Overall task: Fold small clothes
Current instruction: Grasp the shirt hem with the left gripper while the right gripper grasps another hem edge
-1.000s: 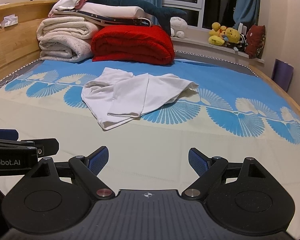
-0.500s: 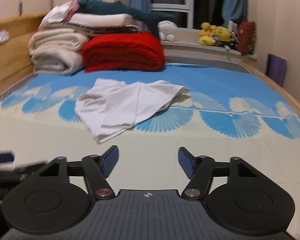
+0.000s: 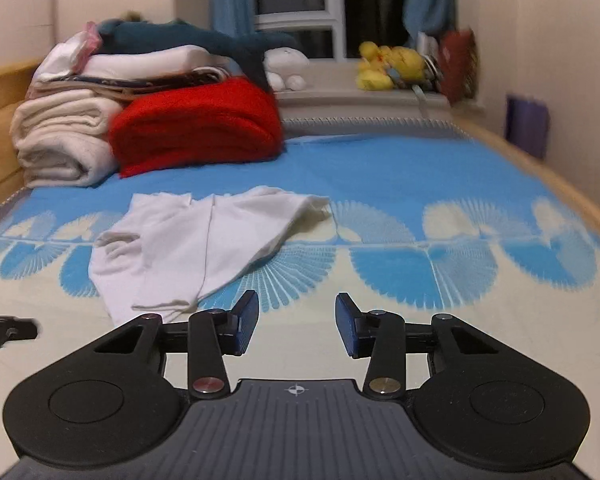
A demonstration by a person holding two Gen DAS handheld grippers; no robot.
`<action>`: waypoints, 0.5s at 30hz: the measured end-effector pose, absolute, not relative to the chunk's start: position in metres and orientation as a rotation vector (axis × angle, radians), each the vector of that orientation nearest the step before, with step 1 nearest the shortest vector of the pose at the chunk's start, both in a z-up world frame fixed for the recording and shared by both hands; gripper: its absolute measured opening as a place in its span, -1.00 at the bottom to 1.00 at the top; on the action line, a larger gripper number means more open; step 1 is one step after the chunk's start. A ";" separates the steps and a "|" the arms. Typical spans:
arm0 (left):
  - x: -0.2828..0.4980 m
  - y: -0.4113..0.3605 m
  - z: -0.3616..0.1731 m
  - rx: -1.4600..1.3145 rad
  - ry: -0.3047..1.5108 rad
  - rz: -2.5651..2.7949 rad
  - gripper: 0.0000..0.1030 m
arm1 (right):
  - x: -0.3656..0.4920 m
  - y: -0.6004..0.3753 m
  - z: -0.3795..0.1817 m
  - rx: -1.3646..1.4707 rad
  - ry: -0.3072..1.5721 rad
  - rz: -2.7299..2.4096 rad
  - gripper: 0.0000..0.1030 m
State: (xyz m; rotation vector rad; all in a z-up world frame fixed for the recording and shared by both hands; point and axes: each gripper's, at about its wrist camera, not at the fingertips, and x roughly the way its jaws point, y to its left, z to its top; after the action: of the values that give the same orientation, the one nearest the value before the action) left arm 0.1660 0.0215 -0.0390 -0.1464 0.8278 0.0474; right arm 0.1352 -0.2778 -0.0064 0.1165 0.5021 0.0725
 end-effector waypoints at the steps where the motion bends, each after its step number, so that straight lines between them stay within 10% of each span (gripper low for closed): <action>1: 0.180 0.024 -0.050 -0.152 0.840 0.069 -0.30 | 0.136 -0.276 -0.004 0.096 0.477 0.078 -0.13; 15: 0.276 0.025 -0.139 -0.340 0.923 0.321 -0.02 | 0.157 -0.309 -0.015 0.151 0.510 0.060 -0.13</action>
State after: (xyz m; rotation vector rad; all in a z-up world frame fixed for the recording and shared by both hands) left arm 0.2764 0.0248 -0.1390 -0.3399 0.9232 0.3209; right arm 0.1574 -0.3094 -0.0146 0.1506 0.5095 0.0598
